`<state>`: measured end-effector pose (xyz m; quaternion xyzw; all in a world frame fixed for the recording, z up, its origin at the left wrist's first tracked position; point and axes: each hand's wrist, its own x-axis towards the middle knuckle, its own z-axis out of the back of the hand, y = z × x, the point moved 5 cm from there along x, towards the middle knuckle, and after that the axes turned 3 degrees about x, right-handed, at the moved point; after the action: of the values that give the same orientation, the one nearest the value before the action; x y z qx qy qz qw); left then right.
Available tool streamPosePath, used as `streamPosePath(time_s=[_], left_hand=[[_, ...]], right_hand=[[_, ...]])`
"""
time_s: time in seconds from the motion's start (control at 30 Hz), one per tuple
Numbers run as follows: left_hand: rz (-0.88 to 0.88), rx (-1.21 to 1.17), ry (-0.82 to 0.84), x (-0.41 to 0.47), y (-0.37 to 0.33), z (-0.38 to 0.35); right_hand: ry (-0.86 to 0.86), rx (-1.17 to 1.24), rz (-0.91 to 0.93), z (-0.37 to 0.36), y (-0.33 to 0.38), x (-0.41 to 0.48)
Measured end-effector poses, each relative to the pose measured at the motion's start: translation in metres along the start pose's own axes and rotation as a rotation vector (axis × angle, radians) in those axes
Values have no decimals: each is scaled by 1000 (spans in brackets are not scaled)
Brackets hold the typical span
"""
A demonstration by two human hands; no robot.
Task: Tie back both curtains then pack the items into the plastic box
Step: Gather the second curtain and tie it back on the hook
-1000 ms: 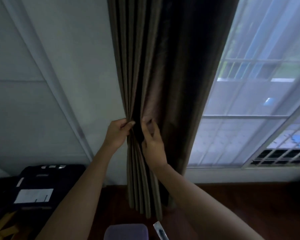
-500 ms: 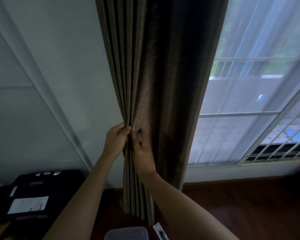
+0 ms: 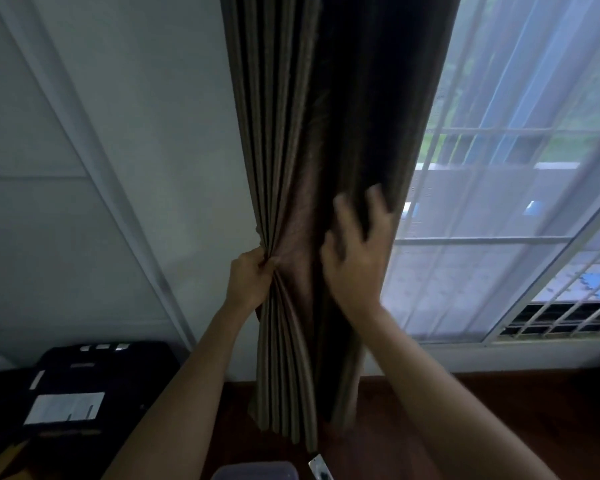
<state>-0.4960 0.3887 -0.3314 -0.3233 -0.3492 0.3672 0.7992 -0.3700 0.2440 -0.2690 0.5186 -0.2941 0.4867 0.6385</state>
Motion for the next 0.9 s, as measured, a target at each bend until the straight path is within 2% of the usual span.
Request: streamPosePath(time_s=[0.03,0.1,0.2,0.6,0.9], left_hand=[[7,-1,14,1,-1,0],[12,13,44,3,0,-2],[4,25,77,5,1,-2],[108,-8,106,4,-1,2],[165,-107,86,3,7,-3]], right_hand=[[-78,2,-53,13,-6,19],[-120,34,-199,23,-27,48],[-19,58,-316,11,-57,58],[586,47,-213,-67,-35,-80],[691,29,-218,-96,-18,-116]])
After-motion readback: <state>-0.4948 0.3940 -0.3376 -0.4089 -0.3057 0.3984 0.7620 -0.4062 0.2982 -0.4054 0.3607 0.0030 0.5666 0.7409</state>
